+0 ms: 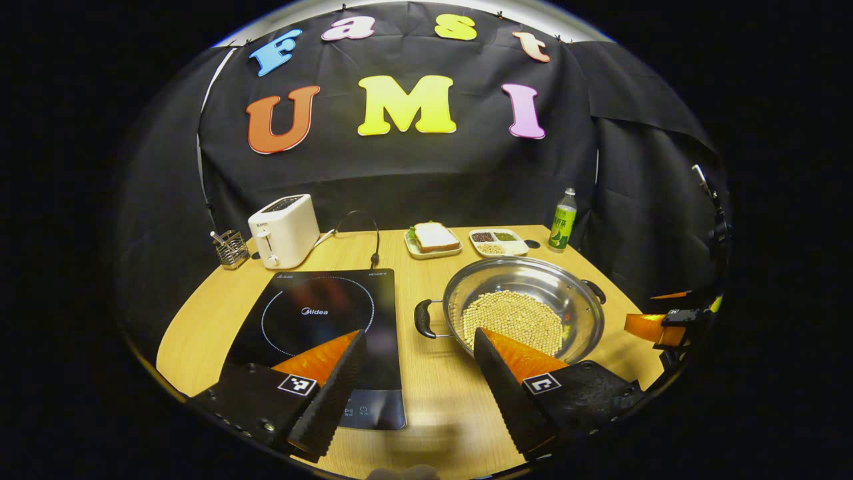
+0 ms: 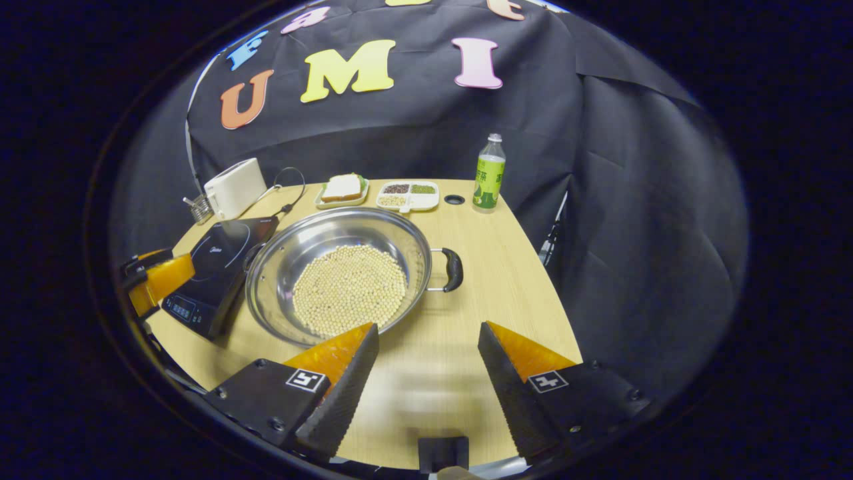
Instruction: First push the handle of the pot to place it horizontally, then grasp the pot with both hands and set it on the induction cooktop.
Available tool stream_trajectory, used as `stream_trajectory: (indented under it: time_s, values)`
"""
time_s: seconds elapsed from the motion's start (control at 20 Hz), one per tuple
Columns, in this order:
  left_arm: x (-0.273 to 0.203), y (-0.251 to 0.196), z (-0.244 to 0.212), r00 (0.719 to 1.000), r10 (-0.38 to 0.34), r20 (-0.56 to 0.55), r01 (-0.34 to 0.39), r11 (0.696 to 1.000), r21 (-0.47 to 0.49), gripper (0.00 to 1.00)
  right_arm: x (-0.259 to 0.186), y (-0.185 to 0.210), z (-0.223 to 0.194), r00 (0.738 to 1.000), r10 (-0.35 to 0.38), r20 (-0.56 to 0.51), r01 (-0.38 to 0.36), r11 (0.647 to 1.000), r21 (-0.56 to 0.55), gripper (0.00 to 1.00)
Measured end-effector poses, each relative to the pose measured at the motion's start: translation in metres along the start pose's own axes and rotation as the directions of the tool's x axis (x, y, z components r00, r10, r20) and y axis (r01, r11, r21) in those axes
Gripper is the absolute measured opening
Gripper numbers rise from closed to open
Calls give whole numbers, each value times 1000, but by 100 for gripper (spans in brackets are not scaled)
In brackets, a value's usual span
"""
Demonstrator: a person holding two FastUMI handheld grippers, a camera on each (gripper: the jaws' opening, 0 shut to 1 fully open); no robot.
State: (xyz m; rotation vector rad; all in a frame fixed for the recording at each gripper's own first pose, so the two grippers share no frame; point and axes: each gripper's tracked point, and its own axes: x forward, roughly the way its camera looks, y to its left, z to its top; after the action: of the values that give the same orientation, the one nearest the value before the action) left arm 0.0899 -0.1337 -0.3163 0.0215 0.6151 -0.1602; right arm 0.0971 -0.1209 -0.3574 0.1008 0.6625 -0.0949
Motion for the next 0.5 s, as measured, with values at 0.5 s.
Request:
stream_trajectory:
  time_s: [0.5]
  values:
    - [86, -8, -7, 994, 80, -77, -81, 996, -20, 96, 93, -6, 26, 990, 83, -111, -89, 995, -48, 95]
